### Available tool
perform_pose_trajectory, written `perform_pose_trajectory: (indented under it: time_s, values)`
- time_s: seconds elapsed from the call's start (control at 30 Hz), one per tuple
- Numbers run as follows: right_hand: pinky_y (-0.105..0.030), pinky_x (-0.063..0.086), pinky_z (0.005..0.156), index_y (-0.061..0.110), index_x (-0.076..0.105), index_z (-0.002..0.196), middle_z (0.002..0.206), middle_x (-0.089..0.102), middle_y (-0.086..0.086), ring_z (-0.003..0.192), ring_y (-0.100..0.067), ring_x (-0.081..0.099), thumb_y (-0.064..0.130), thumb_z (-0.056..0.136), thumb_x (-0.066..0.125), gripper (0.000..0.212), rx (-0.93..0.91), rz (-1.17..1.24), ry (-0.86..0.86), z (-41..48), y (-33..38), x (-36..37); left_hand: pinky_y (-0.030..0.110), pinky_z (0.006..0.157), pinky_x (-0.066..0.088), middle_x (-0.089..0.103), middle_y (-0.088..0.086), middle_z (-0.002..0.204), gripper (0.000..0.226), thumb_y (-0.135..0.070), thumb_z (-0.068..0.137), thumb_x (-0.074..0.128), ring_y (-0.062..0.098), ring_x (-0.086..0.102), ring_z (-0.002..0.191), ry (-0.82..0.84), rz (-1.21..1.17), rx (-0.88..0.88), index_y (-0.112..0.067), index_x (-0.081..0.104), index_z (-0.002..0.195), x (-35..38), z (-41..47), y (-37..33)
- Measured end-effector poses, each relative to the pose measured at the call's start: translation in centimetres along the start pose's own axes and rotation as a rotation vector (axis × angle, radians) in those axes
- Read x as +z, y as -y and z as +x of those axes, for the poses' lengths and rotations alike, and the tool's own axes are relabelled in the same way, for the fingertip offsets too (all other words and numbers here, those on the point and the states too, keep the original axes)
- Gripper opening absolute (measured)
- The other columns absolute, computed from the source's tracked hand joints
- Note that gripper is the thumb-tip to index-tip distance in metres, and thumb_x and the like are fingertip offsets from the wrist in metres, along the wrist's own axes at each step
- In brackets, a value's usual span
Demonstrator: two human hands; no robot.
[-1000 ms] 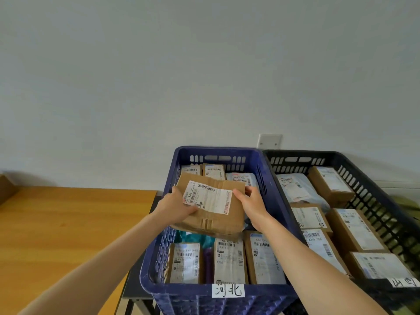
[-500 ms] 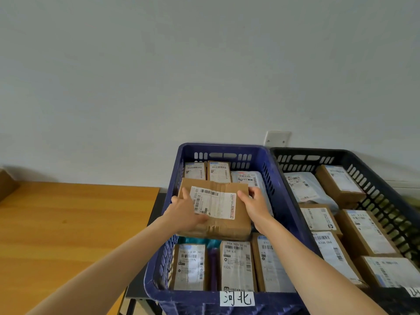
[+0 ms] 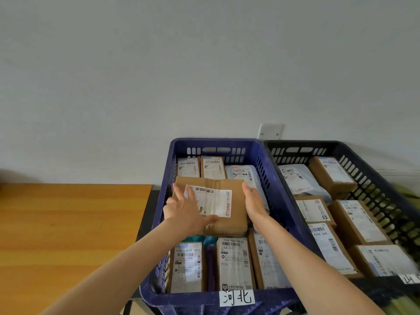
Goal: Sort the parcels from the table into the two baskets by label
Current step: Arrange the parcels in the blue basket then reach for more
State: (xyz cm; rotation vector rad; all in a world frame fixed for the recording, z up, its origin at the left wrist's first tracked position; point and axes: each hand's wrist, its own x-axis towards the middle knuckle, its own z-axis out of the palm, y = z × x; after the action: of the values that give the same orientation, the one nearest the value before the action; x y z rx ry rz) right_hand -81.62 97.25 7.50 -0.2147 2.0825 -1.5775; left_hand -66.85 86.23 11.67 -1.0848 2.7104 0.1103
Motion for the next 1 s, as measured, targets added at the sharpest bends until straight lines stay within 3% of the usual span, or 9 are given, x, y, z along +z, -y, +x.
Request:
perform_pose_trajectory:
  time_s: [0.13, 0.23, 0.37, 0.47, 0.6, 0.77, 0.9, 1.0]
  values:
    - [-0.044, 0.036, 0.110, 0.007, 0.037, 0.145, 0.141, 0.046, -0.014, 0.128, -0.030, 0.045, 0.053, 0.099, 0.038, 0.065, 0.217, -0.015, -0.012, 0.5, -1.5, 0.0, 0.054, 0.113, 0.024, 0.006, 0.024, 0.159, 0.111, -0.088, 0.075, 0.031, 0.043, 0.015, 0.144, -0.007, 0.052, 0.071, -0.017, -0.001, 0.154, 0.7, 0.8, -0.5]
    - [-0.044, 0.038, 0.110, 0.007, 0.038, 0.144, 0.140, 0.049, -0.014, 0.125, -0.030, 0.048, 0.052, 0.096, 0.046, 0.067, 0.285, 0.007, 0.029, 0.9, -1.9, 0.3, 0.060, 0.113, 0.019, -0.002, 0.016, 0.161, 0.112, -0.089, 0.073, 0.035, 0.041, 0.008, 0.146, 0.008, -0.063, 0.135, -0.023, -0.002, 0.154, 1.5, 1.1, -1.9]
    - [-0.045, 0.036, 0.111, 0.006, 0.035, 0.147, 0.142, 0.048, -0.015, 0.127, -0.031, 0.047, 0.053, 0.097, 0.041, 0.068, 0.347, -0.022, 0.068, 2.1, -1.7, 0.4, 0.062, 0.116, 0.010, -0.015, 0.009, 0.161, 0.113, -0.088, 0.074, 0.033, 0.035, -0.006, 0.148, -0.056, -0.202, 0.174, -0.016, -0.003, 0.154, 1.7, 1.6, -3.6]
    - [-0.046, 0.035, 0.111, 0.008, 0.036, 0.147, 0.144, 0.046, -0.016, 0.128, -0.033, 0.046, 0.053, 0.097, 0.040, 0.067, 0.434, -0.005, 0.097, 2.5, -1.4, 0.4, 0.065, 0.115, 0.007, -0.013, 0.004, 0.162, 0.113, -0.088, 0.073, 0.035, 0.033, -0.007, 0.148, -0.096, -0.308, 0.178, -0.022, -0.008, 0.154, 1.5, 2.8, -4.8]
    - [-0.047, 0.041, 0.107, 0.011, 0.043, 0.142, 0.134, 0.053, -0.016, 0.118, -0.033, 0.053, 0.055, 0.094, 0.048, 0.065, 0.494, 0.092, 0.141, 4.0, -1.3, 0.3, 0.067, 0.114, 0.004, 0.006, 0.005, 0.161, 0.102, -0.076, 0.079, 0.048, 0.031, -0.004, 0.148, -0.072, -0.352, 0.196, -0.029, -0.004, 0.153, 1.2, 3.7, -5.8]
    - [-0.046, 0.046, 0.100, 0.016, 0.045, 0.139, 0.132, 0.055, -0.015, 0.114, -0.032, 0.055, 0.053, 0.095, 0.046, 0.058, 0.471, 0.140, 0.159, 5.0, -2.2, 0.0, 0.066, 0.114, 0.005, 0.017, 0.008, 0.155, 0.100, -0.067, 0.080, 0.050, 0.031, 0.005, 0.146, -0.086, -0.340, 0.189, -0.031, -0.006, 0.153, 1.4, 3.4, -6.2]
    - [-0.044, 0.046, 0.100, 0.015, 0.047, 0.134, 0.131, 0.055, -0.015, 0.114, -0.031, 0.054, 0.045, 0.099, 0.043, 0.046, 0.416, 0.142, 0.099, 5.4, -2.3, 0.4, 0.067, 0.113, 0.005, 0.018, 0.008, 0.155, 0.100, -0.067, 0.080, 0.050, 0.033, 0.008, 0.145, -0.082, -0.311, 0.187, -0.031, -0.009, 0.153, 1.3, 3.3, -6.3]
    - [-0.049, 0.041, 0.105, 0.009, 0.036, 0.143, 0.136, 0.048, -0.017, 0.120, -0.034, 0.049, 0.042, 0.098, 0.047, 0.057, 0.383, 0.066, -0.018, 6.5, -2.2, 0.5, 0.068, 0.113, 0.006, 0.019, 0.008, 0.154, 0.100, -0.066, 0.079, 0.051, 0.034, 0.010, 0.144, -0.088, -0.283, 0.194, -0.031, -0.009, 0.152, 1.3, 3.1, -6.3]
